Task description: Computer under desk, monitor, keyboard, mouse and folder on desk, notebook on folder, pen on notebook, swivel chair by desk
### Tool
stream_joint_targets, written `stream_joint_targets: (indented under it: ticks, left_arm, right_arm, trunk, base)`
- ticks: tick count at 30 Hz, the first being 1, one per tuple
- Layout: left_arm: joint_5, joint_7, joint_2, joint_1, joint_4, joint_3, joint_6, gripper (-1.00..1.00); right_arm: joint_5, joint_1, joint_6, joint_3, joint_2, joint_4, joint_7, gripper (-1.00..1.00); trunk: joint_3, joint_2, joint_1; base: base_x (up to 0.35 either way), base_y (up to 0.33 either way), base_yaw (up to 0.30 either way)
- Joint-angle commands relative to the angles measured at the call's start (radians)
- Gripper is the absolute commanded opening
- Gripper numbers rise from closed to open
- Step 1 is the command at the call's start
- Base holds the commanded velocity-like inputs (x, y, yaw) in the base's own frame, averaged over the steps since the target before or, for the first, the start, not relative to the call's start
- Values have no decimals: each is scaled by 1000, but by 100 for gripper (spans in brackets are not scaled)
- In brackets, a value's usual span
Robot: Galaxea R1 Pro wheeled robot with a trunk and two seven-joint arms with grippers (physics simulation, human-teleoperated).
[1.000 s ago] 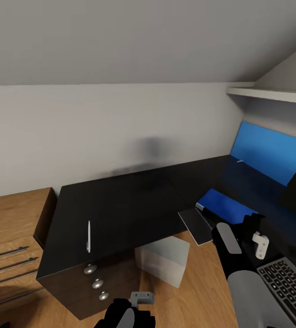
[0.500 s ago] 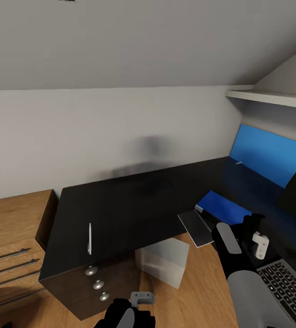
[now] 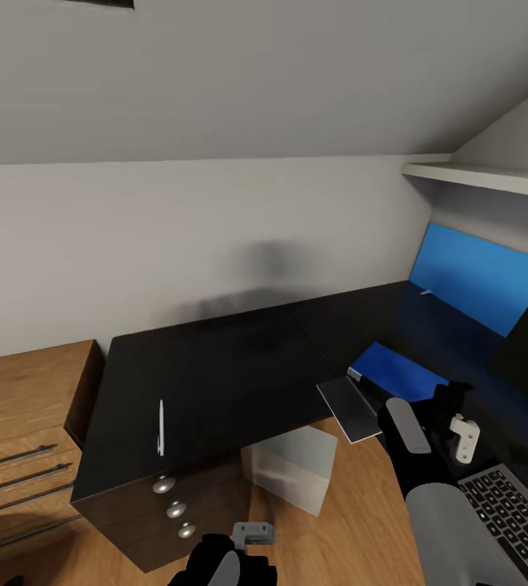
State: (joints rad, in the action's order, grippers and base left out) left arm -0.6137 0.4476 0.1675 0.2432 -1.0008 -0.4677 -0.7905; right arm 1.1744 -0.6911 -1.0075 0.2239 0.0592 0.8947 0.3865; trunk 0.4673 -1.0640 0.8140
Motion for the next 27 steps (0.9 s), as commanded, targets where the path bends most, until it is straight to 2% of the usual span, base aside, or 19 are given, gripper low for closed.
stream_joint_targets:
  ticks: [1, 27]
  left_arm:
    - [-11, 10, 0, 1, -1, -2, -1, 100]
    - [-11, 9, 0, 1, 0, -2, -1, 100]
  right_arm:
    - [-7, -1, 0, 1, 1, 1, 9, 100]
    - [-7, -1, -2, -1, 1, 1, 9, 100]
  trunk:
    - [1, -1, 0]
    - [1, -1, 0]
  base:
    - [0, 0, 0]
    - [0, 0, 0]
